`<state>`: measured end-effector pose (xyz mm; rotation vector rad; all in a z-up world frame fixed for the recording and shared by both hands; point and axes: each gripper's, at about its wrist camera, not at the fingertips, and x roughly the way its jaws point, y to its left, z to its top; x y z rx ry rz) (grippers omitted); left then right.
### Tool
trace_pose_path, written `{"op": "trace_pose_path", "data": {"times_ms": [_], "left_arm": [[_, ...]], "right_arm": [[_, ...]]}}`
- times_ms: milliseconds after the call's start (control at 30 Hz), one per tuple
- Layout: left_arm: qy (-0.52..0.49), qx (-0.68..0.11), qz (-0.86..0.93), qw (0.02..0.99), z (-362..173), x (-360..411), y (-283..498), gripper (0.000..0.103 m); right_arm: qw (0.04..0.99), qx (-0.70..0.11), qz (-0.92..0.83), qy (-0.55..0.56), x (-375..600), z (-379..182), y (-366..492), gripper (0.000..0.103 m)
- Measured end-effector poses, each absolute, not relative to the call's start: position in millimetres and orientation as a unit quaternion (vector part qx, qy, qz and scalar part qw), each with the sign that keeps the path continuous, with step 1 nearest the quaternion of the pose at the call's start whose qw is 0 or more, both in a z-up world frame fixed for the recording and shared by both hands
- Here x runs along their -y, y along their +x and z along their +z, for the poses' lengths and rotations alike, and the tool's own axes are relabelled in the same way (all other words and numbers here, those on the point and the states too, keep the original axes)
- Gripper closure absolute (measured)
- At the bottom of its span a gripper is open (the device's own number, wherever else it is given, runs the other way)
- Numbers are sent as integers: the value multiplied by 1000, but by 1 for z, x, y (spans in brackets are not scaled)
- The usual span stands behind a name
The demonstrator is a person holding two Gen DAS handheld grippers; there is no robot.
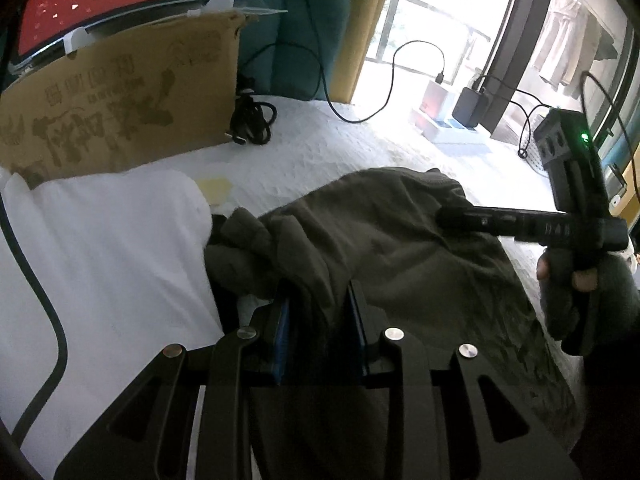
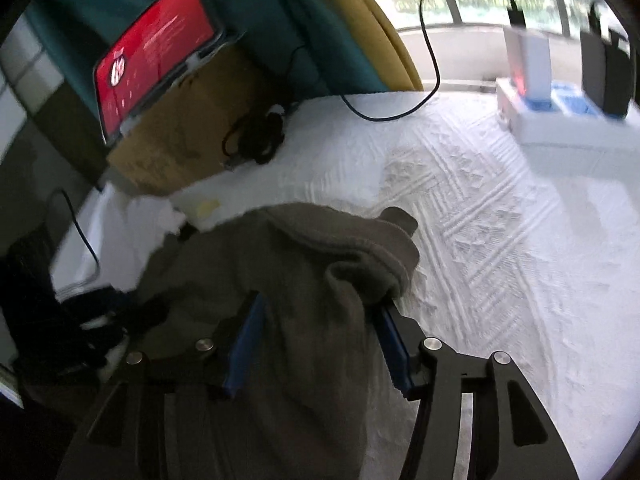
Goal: Fold small clothes
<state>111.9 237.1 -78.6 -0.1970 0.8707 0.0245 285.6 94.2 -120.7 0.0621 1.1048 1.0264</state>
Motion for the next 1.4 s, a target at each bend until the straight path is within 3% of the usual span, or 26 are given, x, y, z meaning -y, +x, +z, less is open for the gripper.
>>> {"op": "trace_pose_path", "data": {"times_ms": [567,900,1400], "left_arm": [[-71,-419,67,903,-79,-248,124,76],[-91,-383,80,916,-49,-253,102,76],[-79,-387,34,918,-49,-202,57,76]], "right_arm": [[805,-447,385,-65,-94,-113,304,45],[814,-427,384,-88,-84,-97,284,45],[812,-422,392,-97,-66,-93,234,45]]}}
